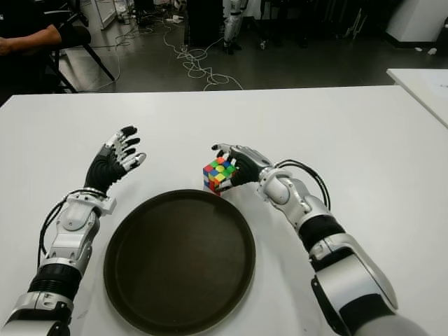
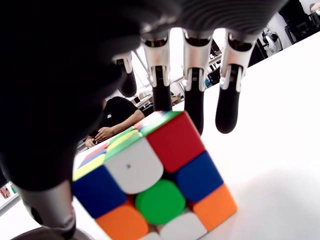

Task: Pick up the Rubik's Cube and put it in the plate

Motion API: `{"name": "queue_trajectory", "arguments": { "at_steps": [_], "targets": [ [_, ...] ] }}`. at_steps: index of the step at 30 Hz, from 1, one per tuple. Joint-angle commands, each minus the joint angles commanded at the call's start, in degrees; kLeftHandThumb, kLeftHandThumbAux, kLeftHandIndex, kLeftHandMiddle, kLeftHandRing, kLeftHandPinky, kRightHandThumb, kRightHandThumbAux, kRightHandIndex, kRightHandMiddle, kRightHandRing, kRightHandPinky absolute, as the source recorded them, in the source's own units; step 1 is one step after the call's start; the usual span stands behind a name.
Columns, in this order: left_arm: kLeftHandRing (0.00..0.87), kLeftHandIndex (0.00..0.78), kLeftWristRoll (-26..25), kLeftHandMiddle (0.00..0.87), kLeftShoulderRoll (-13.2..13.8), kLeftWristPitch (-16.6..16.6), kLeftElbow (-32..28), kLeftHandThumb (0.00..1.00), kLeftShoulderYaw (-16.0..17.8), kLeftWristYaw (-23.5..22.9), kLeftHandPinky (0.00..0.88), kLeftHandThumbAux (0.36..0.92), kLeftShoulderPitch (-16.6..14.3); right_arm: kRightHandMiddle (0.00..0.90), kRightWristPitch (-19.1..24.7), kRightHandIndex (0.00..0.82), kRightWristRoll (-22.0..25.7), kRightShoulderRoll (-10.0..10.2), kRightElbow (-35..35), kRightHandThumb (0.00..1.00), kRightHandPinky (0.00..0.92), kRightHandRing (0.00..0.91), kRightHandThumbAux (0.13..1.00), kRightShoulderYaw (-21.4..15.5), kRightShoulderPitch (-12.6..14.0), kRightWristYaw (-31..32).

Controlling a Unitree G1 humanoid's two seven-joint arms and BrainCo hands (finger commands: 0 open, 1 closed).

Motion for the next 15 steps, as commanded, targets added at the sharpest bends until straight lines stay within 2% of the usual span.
{"name": "queue_trajectory", "arguments": {
  "at_steps": [15],
  "targets": [
    [0.106,0.075,-1.1,0.111,0.5,-0.6,0.8,0.085,0.6,-1.4,0.109,0.721,-0.1,0.255,0.6,0.142,0.1,0.8,0.4,0.000,0.396,0.316,0.744,0.1,-0.3,-0.1]
  ]
}}
